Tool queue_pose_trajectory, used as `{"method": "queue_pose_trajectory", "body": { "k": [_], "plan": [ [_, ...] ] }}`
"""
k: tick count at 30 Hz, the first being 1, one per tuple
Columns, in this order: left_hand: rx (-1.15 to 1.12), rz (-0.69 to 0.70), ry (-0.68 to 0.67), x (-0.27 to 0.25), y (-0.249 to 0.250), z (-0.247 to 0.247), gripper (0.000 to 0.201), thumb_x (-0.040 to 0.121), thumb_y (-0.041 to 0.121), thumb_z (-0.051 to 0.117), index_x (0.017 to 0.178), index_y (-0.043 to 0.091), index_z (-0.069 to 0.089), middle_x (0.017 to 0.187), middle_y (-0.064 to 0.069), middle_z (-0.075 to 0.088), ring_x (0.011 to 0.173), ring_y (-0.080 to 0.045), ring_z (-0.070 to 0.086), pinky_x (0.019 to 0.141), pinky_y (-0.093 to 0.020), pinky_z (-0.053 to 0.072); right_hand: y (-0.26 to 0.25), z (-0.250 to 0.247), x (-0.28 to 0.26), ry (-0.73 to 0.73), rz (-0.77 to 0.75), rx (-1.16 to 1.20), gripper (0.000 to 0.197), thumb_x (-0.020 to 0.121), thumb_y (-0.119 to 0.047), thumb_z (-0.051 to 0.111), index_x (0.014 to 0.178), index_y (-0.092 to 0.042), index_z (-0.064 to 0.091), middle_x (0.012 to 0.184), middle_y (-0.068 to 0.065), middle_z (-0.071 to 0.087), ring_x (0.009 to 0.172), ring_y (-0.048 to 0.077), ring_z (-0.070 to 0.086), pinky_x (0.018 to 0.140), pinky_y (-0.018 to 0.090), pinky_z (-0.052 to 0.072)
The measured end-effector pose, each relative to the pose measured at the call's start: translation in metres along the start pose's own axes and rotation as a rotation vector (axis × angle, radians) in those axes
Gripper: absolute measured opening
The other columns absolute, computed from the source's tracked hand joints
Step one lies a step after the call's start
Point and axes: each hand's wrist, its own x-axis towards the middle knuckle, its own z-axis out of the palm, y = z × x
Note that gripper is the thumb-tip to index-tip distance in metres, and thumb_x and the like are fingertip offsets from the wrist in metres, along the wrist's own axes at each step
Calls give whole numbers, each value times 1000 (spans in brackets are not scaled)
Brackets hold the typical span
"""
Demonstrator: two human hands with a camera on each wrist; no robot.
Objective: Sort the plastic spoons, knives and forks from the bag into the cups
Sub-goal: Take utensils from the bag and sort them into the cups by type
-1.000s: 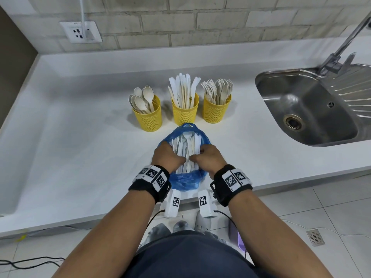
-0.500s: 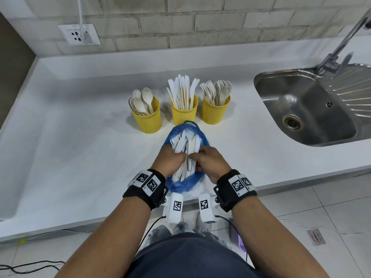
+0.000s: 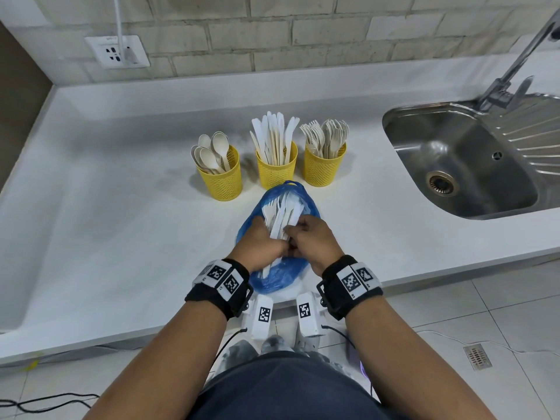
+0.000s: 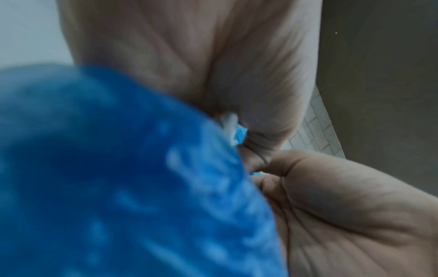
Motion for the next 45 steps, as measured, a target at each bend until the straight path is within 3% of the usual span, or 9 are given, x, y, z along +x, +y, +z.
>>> {"method": "queue_pose_trajectory", "body": {
  "k": [3, 5, 11, 19, 24, 32, 37, 40, 45],
  "plan": [
    [32, 36, -23, 0, 1, 2, 62, 83, 25, 80, 129, 14, 39, 113, 5, 59, 96, -6, 58, 66, -17, 44, 0, 2, 3, 5, -56, -34, 38, 68, -33, 58, 77, 4, 54, 71, 18, 56, 69, 32, 56, 76, 66, 56],
    [68, 53, -17, -1, 1, 3, 67, 81, 29, 84, 128, 13, 38, 115, 4, 59, 99, -10, 58, 67, -15, 42, -2, 3, 1, 17, -107, -79, 31, 70, -26, 52, 73, 5, 55, 74, 26, 61, 68, 38, 56, 75, 63, 54],
    [115, 89, 61, 0, 0, 4, 72, 80, 29, 85, 130, 7, 39, 118, -1, 56, 108, -21, 57, 85, -29, 43, -5, -3, -3, 9, -182, -172, 22, 85, -20, 63, 71, -4, 66, 76, 17, 71, 82, 40, 68, 80, 56, 57],
    [166, 107, 89, 1, 1, 3, 56, 85, 26, 80, 126, 7, 46, 111, 2, 56, 99, -17, 55, 73, -23, 39, -7, -4, -4, -15, -192, -181, 20, 82, -29, 63, 77, -14, 73, 77, 2, 73, 84, 30, 70, 85, 54, 58],
    [145, 93, 93, 4, -2, 3, 36, 90, 14, 73, 116, 9, 48, 96, 3, 58, 75, -5, 54, 49, -8, 43, -10, -4, -3, 12, -135, -96, 17, 74, -34, 61, 90, -30, 65, 93, 0, 70, 93, 29, 72, 91, 54, 58],
    [121, 88, 70, 4, -3, 0, 32, 89, 12, 66, 119, 13, 54, 104, 2, 62, 88, -10, 60, 62, -13, 38, -8, -9, 10, 71, -124, -75, 35, 68, -36, 61, 103, -34, 57, 91, 11, 66, 85, 37, 72, 85, 56, 59],
    [75, 97, 23, 3, -2, -2, 38, 85, 19, 68, 122, 17, 60, 113, -1, 69, 105, -19, 66, 80, -27, 48, -11, -9, 6, 72, -119, -48, 43, 71, -36, 61, 114, -35, 58, 107, -3, 65, 103, 28, 69, 90, 52, 59],
    [87, 109, 12, 2, -1, -3, 36, 87, 14, 67, 122, 16, 60, 111, 0, 69, 101, -17, 64, 72, -20, 44, -13, -12, 4, 93, -124, -24, 38, 74, -28, 60, 110, -37, 60, 105, -11, 64, 105, 27, 69, 91, 52, 58],
    [110, 126, 3, 2, -2, -5, 40, 83, 13, 70, 121, 16, 57, 108, -3, 67, 95, -16, 64, 65, -21, 45, -10, -13, 8, 81, -136, -3, 27, 77, -26, 61, 101, -38, 68, 109, 2, 72, 101, 27, 72, 90, 53, 59]
  ]
}}
